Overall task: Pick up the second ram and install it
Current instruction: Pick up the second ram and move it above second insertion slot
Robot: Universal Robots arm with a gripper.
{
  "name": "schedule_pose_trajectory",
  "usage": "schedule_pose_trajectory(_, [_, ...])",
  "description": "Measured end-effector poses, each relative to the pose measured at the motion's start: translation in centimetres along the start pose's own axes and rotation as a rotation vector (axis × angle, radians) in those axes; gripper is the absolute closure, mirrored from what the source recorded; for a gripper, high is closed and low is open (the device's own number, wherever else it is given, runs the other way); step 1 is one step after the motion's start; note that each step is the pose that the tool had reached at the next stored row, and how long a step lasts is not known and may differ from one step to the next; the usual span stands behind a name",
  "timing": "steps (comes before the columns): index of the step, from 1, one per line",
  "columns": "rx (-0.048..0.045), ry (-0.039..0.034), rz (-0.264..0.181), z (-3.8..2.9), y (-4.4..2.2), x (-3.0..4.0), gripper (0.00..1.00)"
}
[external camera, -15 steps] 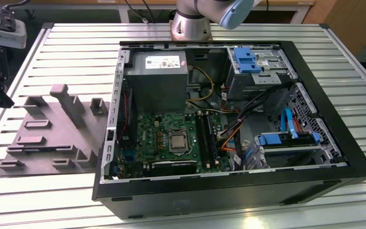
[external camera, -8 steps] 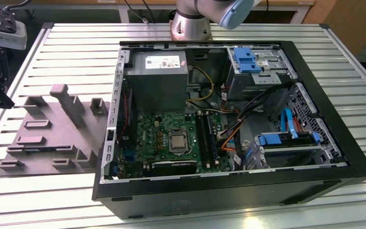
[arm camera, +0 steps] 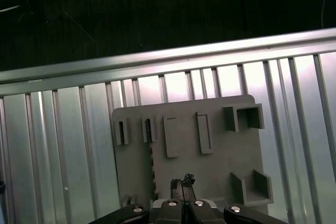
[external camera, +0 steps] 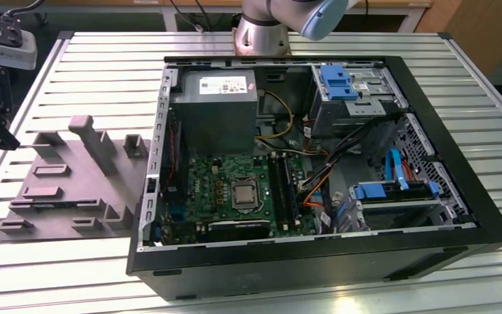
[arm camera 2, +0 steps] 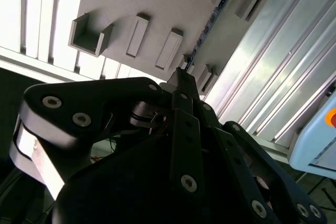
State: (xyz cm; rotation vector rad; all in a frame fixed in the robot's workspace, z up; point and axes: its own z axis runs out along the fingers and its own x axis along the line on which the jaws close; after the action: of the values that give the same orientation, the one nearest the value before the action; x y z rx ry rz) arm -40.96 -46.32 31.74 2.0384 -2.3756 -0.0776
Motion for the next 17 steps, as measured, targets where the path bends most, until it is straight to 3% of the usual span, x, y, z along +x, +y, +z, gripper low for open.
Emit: schedule_pose_trajectory(17, [0.0000,0.0001,-0.001,0.45,0.02,0.02,0.89])
